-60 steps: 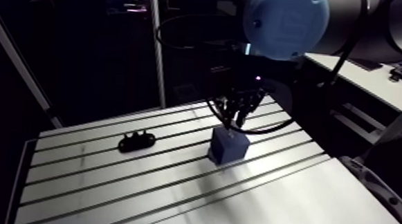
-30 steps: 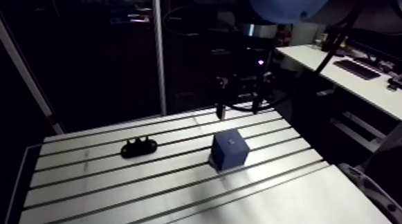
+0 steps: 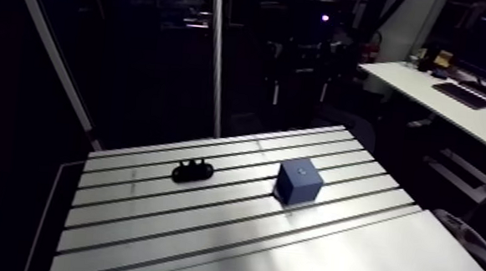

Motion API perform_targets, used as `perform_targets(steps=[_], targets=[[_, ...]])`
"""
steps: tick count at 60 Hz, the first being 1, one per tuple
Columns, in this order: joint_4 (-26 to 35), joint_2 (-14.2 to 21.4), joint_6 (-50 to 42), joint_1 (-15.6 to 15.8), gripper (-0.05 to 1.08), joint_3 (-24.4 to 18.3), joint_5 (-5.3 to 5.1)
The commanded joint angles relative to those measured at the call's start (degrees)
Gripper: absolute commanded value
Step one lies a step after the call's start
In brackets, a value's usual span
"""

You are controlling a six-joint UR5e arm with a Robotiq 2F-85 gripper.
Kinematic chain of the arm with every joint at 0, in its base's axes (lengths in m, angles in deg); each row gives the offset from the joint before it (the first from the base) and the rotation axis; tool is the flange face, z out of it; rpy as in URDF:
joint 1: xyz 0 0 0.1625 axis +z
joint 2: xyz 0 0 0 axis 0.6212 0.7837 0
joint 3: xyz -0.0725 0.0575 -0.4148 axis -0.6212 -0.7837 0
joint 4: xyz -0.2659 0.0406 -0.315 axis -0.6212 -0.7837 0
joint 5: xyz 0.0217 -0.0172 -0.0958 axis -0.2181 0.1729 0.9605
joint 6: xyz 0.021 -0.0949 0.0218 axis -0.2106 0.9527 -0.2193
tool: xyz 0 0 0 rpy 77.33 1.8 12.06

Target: Pick up the M10 bolt and insert it into the hex recess until seated.

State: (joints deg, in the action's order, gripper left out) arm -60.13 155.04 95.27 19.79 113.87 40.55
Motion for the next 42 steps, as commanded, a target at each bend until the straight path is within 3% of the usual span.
perform_targets(steps=[1, 32, 42], targets=[[8.7, 0.2, -4.4, 5.4, 0.00, -8.7, -0.03], [9.3, 2.7, -6.5, 10.1, 0.00, -8.7, 0.03], [7.9, 5.6, -6.1, 11.1, 0.00, -5.4, 0.21]])
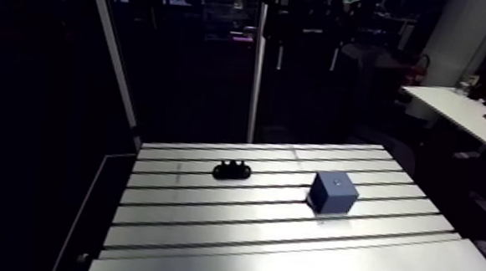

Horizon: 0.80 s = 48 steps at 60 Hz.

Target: Pick up the M10 bolt and insert it into the hex recess until seated.

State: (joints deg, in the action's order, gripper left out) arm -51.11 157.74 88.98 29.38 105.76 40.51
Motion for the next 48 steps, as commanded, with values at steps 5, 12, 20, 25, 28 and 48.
perform_targets(steps=[5, 12, 20, 25, 28, 48], targets=[[-1.4, 4.1, 0.3, 1.6, 0.00, 3.6, 0.11], [-2.1, 6.3, 0.6, 1.5, 0.00, 6.0, 0.09], [-3.1, 6.6, 0.4, 1.6, 0.00, 6.4, 0.01], [-3.6, 6.7, 0.4, 1.6, 0.00, 6.3, -0.24], [-3.7, 6.6, 0.4, 1.6, 0.00, 6.3, -0.33], [-4.5, 6.5, 0.0, 2.7, 0.00, 6.0, -0.87]])
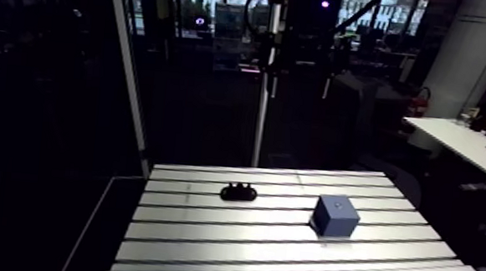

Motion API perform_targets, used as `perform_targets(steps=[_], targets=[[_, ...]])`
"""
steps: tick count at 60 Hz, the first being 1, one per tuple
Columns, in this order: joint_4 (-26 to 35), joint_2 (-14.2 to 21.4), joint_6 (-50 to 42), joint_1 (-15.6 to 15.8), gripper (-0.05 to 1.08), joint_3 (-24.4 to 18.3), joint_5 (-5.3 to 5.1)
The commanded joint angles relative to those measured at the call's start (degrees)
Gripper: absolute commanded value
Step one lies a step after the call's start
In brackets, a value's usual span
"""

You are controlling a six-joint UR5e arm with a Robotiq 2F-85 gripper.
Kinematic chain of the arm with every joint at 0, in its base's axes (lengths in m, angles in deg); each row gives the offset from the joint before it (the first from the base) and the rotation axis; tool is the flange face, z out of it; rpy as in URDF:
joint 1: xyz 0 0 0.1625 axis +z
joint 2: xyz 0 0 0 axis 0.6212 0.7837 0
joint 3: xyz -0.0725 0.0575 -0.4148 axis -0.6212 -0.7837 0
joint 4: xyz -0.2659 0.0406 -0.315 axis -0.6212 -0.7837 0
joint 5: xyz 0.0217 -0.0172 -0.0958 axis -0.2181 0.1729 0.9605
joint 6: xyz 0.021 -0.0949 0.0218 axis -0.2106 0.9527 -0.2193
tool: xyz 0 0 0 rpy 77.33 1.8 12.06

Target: Pick up the M10 bolt and insert it into the hex recess until seated.

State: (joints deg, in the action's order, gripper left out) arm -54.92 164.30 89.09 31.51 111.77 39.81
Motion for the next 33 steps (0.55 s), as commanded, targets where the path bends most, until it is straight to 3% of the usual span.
perform_targets(steps=[1, 33], targets=[[-0.8, -0.2, -0.1, 0.6, 0.00, 0.0, -0.18], [-0.8, -1.5, -0.2, 1.1, 0.01, -0.9, -0.34]])
